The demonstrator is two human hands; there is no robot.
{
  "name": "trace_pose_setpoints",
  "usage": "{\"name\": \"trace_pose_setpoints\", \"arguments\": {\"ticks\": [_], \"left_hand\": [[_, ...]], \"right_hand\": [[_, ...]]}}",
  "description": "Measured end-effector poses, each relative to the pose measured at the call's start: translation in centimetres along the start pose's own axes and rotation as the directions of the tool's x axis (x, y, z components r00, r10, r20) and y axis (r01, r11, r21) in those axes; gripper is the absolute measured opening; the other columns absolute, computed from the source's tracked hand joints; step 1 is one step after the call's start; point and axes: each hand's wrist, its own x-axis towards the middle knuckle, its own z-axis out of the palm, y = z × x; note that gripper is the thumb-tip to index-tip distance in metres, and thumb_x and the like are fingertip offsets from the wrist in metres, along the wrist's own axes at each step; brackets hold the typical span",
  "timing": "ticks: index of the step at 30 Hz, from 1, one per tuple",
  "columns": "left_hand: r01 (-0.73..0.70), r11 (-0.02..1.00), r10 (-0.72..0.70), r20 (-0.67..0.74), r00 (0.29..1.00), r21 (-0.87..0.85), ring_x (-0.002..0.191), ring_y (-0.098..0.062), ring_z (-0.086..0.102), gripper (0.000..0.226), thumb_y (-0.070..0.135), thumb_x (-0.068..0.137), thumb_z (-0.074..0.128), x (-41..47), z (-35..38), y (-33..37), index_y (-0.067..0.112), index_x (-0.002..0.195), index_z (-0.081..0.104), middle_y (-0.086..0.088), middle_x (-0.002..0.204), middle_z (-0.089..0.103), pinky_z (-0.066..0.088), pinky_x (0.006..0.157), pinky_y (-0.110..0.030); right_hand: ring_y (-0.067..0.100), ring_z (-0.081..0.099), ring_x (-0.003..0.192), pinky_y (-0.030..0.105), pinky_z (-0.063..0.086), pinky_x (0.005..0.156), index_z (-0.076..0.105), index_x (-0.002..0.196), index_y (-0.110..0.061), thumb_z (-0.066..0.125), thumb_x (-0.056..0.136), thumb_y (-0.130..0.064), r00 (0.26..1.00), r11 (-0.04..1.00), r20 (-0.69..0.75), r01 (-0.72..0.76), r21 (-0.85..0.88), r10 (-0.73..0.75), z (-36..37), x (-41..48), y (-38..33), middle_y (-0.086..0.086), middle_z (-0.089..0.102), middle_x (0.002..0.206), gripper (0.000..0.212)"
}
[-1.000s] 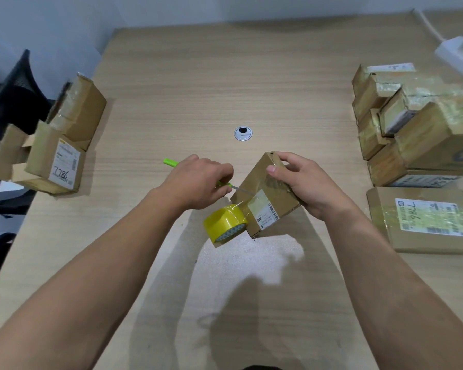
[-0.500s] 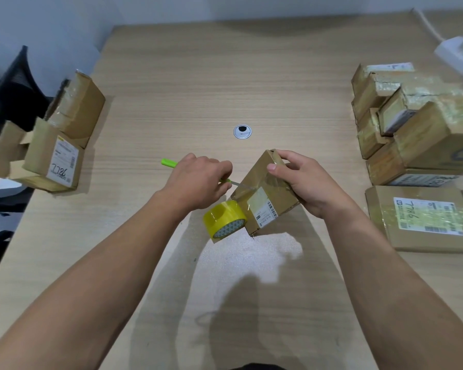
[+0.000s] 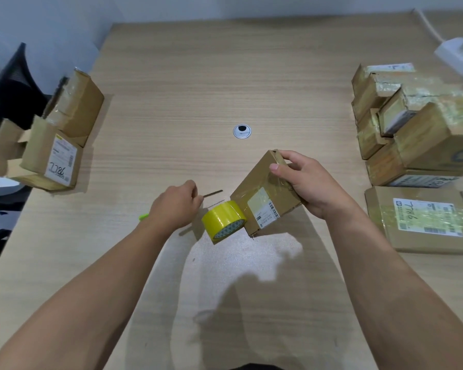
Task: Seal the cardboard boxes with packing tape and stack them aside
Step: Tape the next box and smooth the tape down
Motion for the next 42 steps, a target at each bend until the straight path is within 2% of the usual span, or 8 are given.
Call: {"name": "trace_pose_setpoints", "arguments": {"ticks": [4, 7, 11, 17, 30, 33, 36, 42], "left_hand": [[-0.438, 0.899, 0.414, -0.298, 0.860, -0.015, 0.072, -0.020, 0.050, 0.022, 0.042, 0.094, 0.050, -1.7, -1.4, 0.9, 0.020, 0.091, 0.053, 0.009, 0.078, 0.057, 0.036, 0.070, -0.035], [-0.631, 0.761, 0.647, -0.248, 0.721, 0.154, 0.076, -0.020, 0.054, 0.026, 0.045, 0.091, 0.047, -1.7, -2.6, 2.1, 0.021, 0.091, 0.057, 0.009, 0.080, 0.059, 0.034, 0.075, -0.033], [-0.662, 0.672, 0.730, -0.142, 0.669, 0.331, 0.076, -0.025, 0.057, 0.022, 0.043, 0.090, 0.051, -0.9, -2.6, 3.8, 0.022, 0.089, 0.059, 0.005, 0.075, 0.060, 0.036, 0.073, -0.035], [-0.525, 0.738, 0.590, -0.028, 0.807, 0.424, 0.094, -0.023, 0.057, 0.020, 0.044, 0.096, 0.047, -0.6, -2.9, 5.5, 0.026, 0.098, 0.054, 0.005, 0.094, 0.066, 0.036, 0.084, -0.036], [-0.329, 0.854, 0.415, -0.146, 0.898, 0.403, 0.092, -0.031, 0.059, 0.018, 0.038, 0.095, 0.051, 0.3, -3.9, 4.0, 0.020, 0.096, 0.054, -0.003, 0.093, 0.067, 0.035, 0.080, -0.038], [-0.175, 0.972, 0.207, -0.212, 0.955, 0.159, 0.078, -0.029, 0.051, 0.019, 0.036, 0.095, 0.057, 0.3, -3.0, 1.4, 0.020, 0.091, 0.047, 0.000, 0.080, 0.058, 0.033, 0.070, -0.036], [0.101, 0.994, -0.103, -0.075, 0.992, -0.031, 0.082, -0.030, 0.053, 0.021, 0.036, 0.097, 0.056, 0.2, 0.0, -1.6, 0.017, 0.097, 0.047, -0.007, 0.088, 0.060, 0.042, 0.069, -0.037], [0.234, 0.972, -0.234, 0.072, 0.970, 0.003, 0.084, -0.030, 0.053, 0.009, 0.017, 0.100, 0.048, -1.8, 6.6, -4.4, 0.012, 0.093, 0.050, -0.014, 0.099, 0.062, 0.041, 0.069, -0.035]], "right_hand": [[0.025, 0.072, 0.083, 0.042, 0.059, 0.073, 0.069, 0.120, -0.024, 0.066, 0.097, -0.018, 1.000, 1.000, -0.009, 0.000, 0.001, 0.000, -0.1, 0.2, 0.1, 0.022, 0.069, 0.116, 0.024], [0.023, 0.072, 0.082, 0.036, 0.057, 0.069, 0.069, 0.121, -0.023, 0.066, 0.097, -0.017, 1.000, 1.000, -0.008, -0.006, 0.004, 0.006, 0.1, 0.2, 0.0, 0.022, 0.069, 0.116, 0.025], [0.023, 0.071, 0.082, 0.035, 0.057, 0.069, 0.069, 0.123, -0.021, 0.066, 0.096, -0.017, 1.000, 1.000, -0.001, -0.004, -0.002, 0.004, 0.2, 0.2, 0.0, 0.022, 0.070, 0.115, 0.027], [0.021, 0.071, 0.080, 0.033, 0.057, 0.067, 0.067, 0.125, -0.020, 0.066, 0.097, -0.016, 1.000, 1.000, 0.010, 0.003, 0.002, -0.003, 0.4, -0.1, -0.1, 0.015, 0.070, 0.105, 0.028], [0.020, 0.071, 0.080, 0.032, 0.058, 0.068, 0.068, 0.123, -0.020, 0.066, 0.096, -0.015, 0.999, 1.000, 0.044, 0.005, 0.008, -0.005, 0.2, -0.1, 0.0, 0.012, 0.070, 0.102, 0.027], [0.019, 0.071, 0.079, 0.032, 0.058, 0.067, 0.066, 0.124, -0.020, 0.065, 0.097, -0.016, 1.000, 1.000, 0.018, 0.001, 0.020, -0.001, 0.0, 0.0, 0.1, 0.012, 0.070, 0.103, 0.028], [0.021, 0.072, 0.081, 0.034, 0.058, 0.068, 0.067, 0.123, -0.021, 0.065, 0.097, -0.017, 1.000, 1.000, 0.006, -0.002, 0.025, 0.001, -0.2, 0.2, 0.2, 0.015, 0.070, 0.108, 0.026], [0.022, 0.071, 0.080, 0.034, 0.058, 0.067, 0.069, 0.118, -0.023, 0.066, 0.097, -0.017, 1.000, 1.000, -0.008, -0.003, 0.025, 0.003, -0.1, 0.5, 0.2, 0.017, 0.069, 0.111, 0.022]]}}
